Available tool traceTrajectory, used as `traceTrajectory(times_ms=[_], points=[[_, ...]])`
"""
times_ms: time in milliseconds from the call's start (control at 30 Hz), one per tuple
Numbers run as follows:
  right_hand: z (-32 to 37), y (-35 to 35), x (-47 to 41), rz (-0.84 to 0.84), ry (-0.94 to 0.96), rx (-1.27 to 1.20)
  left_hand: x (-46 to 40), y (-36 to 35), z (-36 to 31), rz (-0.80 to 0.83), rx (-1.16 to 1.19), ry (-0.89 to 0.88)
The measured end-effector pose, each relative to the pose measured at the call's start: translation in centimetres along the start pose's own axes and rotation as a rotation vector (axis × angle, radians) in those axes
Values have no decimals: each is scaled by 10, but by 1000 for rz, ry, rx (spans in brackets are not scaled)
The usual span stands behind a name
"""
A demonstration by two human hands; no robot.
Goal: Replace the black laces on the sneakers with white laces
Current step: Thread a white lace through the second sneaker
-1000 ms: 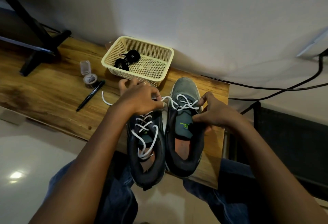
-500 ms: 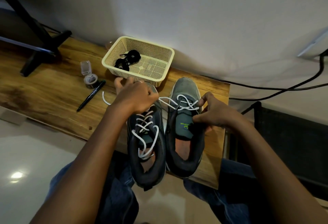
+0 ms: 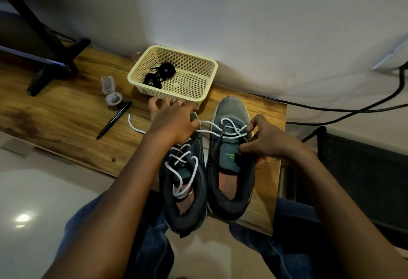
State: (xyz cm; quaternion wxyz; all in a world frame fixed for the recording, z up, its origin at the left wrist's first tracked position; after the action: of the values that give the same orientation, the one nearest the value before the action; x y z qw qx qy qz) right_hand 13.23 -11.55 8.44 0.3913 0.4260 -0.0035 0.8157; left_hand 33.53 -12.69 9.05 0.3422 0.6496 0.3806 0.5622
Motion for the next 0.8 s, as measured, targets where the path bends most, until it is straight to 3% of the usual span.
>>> traceTrajectory(times_ms=[100,233,300,400,467,667,800], points=[[0,1,0,5,-2,-7,-2,-1,-7,1,-28,-15],[-2,4,0,-35,33,-36,-3,7,-9,-162,65,-15],[-1,11,-1,-193,103,-65,-2,12,-10,-191,364,-65],[8,23,4,-468,251,-113,8,23,-25,-116,1157,-331],[19,22,10,-518,361,-163,11,29,-32,-48,1412,-433],[48,-8,20,-247,567,-239,15,30,-53,238,1609,-742],[53,-15,24,-150,641,-304,18,32,-58,281,1619,-809]])
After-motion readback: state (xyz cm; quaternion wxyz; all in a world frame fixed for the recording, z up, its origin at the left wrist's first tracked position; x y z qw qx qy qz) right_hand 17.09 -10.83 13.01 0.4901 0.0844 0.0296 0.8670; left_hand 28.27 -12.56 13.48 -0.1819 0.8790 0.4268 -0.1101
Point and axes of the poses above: each hand's wrist, its own x-axis away from the middle knuckle, its own y-axis out of the back of the hand, z = x × y, the point moved 4 cm from there along -x, towards the middle knuckle, and after that the axes turned 15 degrees about z, right-handed, at the moved point
